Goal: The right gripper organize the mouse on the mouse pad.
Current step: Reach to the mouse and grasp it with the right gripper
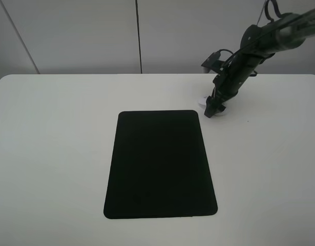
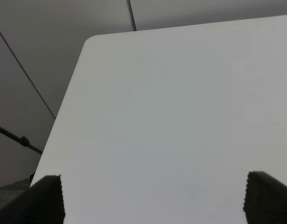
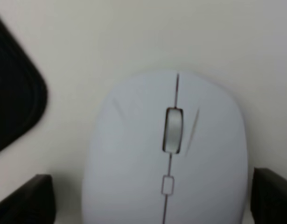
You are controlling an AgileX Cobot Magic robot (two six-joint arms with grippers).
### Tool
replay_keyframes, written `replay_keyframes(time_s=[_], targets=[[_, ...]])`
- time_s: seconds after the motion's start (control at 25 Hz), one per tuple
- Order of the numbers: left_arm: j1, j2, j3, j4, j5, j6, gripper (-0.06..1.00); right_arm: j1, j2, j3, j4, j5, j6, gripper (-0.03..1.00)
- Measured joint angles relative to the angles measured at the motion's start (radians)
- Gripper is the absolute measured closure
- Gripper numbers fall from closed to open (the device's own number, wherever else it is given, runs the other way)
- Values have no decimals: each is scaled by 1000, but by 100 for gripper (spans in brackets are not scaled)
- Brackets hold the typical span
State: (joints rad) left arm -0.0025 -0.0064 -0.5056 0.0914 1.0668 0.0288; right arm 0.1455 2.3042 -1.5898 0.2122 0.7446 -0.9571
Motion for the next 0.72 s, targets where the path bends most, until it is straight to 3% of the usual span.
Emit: replay_keyframes(time_s=[0.36, 0.52, 0.6, 0.72], targets=[[0, 0, 0, 0, 0, 0, 16, 0, 0, 0, -1, 0, 0, 15], [0, 0, 0, 0, 0, 0, 16, 0, 1, 0, -1, -1, 0, 25], [0, 0, 0, 0, 0, 0, 16, 0, 1, 0, -2, -3, 1, 37], [0, 0, 0, 0, 0, 0, 16, 0, 1, 0, -11, -5, 1, 36]])
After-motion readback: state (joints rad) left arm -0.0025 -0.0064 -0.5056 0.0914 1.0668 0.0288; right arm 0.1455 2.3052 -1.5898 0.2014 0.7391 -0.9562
